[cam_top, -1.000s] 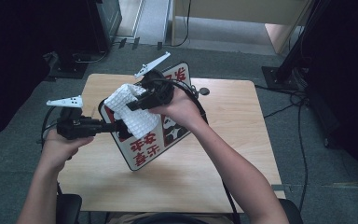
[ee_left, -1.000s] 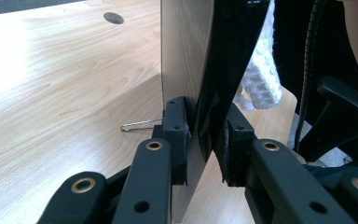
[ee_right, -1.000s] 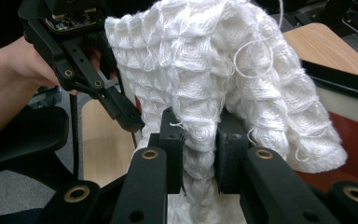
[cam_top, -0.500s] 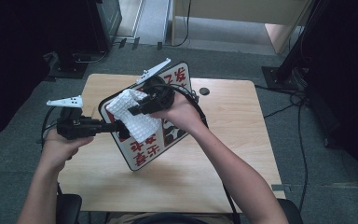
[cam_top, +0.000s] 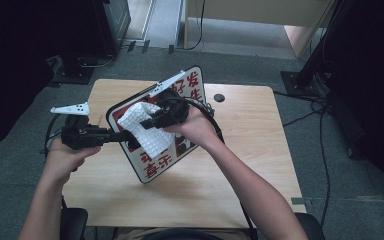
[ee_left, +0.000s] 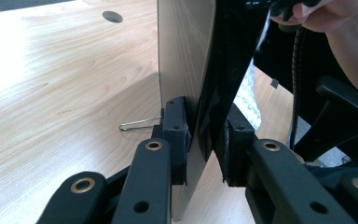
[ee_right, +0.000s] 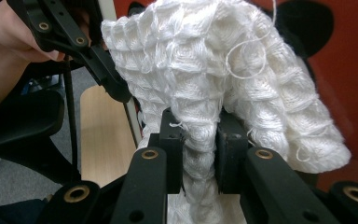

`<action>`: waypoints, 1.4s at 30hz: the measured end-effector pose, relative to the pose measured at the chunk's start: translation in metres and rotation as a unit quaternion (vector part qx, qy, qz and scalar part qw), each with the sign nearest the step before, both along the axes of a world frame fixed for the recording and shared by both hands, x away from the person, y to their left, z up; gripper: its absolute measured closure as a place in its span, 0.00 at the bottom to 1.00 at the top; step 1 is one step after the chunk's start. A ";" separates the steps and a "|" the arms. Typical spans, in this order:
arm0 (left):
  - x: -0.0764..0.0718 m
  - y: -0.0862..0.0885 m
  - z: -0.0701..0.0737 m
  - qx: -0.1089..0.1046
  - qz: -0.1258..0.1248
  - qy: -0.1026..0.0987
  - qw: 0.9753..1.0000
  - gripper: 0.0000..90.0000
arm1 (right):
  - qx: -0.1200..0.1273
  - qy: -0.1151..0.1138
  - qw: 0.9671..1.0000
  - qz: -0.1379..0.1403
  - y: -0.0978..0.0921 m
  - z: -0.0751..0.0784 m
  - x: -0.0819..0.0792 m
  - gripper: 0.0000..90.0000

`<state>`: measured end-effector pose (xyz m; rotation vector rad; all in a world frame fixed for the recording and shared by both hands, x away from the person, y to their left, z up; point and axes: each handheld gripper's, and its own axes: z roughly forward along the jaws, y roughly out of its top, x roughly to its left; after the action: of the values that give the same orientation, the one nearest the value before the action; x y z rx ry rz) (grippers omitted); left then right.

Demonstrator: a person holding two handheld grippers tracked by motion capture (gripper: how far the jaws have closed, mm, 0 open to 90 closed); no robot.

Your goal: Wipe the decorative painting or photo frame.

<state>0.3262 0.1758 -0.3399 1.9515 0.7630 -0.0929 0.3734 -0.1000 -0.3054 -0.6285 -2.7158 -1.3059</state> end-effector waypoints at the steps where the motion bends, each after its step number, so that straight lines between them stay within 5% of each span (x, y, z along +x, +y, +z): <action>1: 0.000 0.000 0.000 0.001 -0.001 -0.001 1.000 0.84 | 0.000 0.002 1.000 -0.001 0.000 -0.001 0.000 0.85; 42: 0.000 0.001 -0.001 -0.002 0.000 0.003 1.000 0.84 | -0.017 0.017 1.000 0.013 -0.012 -0.070 -0.015 0.85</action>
<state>0.3263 0.1765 -0.3405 1.9477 0.7673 -0.1006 0.3588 -0.1117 -0.3753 -0.6112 -2.7151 -1.2348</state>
